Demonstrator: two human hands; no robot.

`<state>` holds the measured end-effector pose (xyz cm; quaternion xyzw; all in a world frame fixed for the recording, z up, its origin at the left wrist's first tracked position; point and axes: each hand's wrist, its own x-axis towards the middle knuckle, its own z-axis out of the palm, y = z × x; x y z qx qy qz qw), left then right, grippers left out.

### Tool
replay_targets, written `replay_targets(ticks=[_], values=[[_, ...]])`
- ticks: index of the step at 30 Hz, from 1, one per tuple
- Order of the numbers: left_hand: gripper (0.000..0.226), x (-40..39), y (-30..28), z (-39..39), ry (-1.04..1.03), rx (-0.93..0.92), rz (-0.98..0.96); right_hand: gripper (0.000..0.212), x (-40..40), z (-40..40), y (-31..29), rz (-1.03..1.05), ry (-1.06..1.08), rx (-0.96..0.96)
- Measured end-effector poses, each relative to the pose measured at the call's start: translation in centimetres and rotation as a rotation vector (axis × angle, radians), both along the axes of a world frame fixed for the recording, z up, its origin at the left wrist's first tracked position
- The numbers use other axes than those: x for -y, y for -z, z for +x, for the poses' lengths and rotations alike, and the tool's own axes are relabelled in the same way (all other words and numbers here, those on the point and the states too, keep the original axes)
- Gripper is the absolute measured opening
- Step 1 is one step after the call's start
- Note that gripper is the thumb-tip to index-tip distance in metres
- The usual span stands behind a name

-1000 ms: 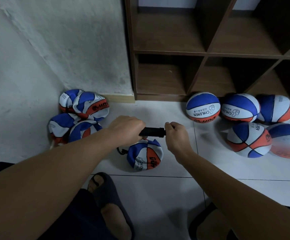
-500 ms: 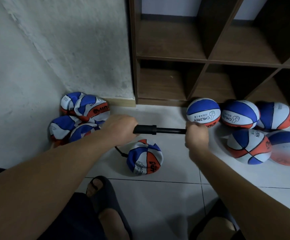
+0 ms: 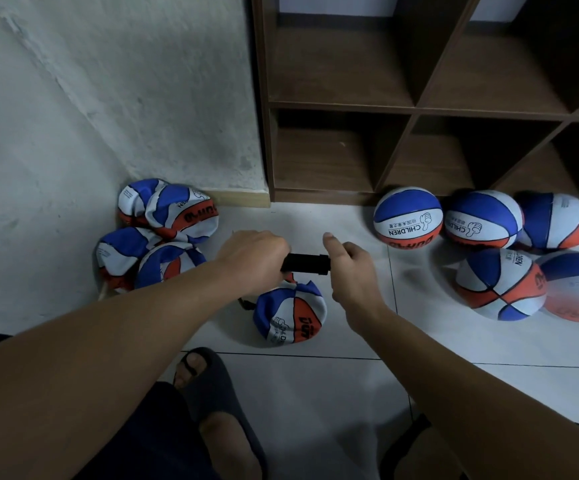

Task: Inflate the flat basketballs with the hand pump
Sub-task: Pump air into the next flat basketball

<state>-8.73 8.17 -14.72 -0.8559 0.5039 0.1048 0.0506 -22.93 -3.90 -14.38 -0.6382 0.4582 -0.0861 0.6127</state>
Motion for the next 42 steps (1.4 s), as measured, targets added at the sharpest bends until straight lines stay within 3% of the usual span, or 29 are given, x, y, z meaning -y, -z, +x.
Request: replay_targets(ticks=[2, 8, 12, 18, 26, 30, 35, 42], values=[[0.033, 0.1, 0.0, 0.3, -0.007, -0.028, 0.004, 0.05, 0.6, 0.1, 0.6, 0.008, -0.035, -0.048], [0.035, -1.6, 0.2, 2.1, -0.082, -0.105, 0.03, 0.026, 7.5, -1.3, 2.3, 0.096, -0.03, -0.175], [0.035, -2.0, 0.3, 2.4, -0.088, -0.082, 0.041, 0.026, 9.7, -2.5, 2.7, 0.172, -0.038, -0.219], [0.032, -0.2, -0.2, 0.9, -0.024, -0.011, 0.068, 0.023, 4.3, -1.0, 2.3, -0.091, 0.056, -0.208], [0.028, 0.6, 0.2, -1.2, -0.01, -0.076, 0.111, 0.023, 1.6, -0.5, 2.7, -0.064, -0.029, -0.164], [0.029, 0.4, 0.0, -1.2, -0.009, -0.098, 0.099, 0.024, 1.8, -0.5, 2.8, -0.061, -0.067, -0.161], [0.034, 0.0, 0.2, -0.5, -0.036, -0.118, 0.046, 0.042, 3.7, -1.2, 2.5, -0.175, -0.1, -0.185], [0.033, -1.1, -0.2, 0.8, -0.096, -0.119, 0.066, 0.03, 9.6, -3.1, 3.1, -0.243, 0.04, -0.201]])
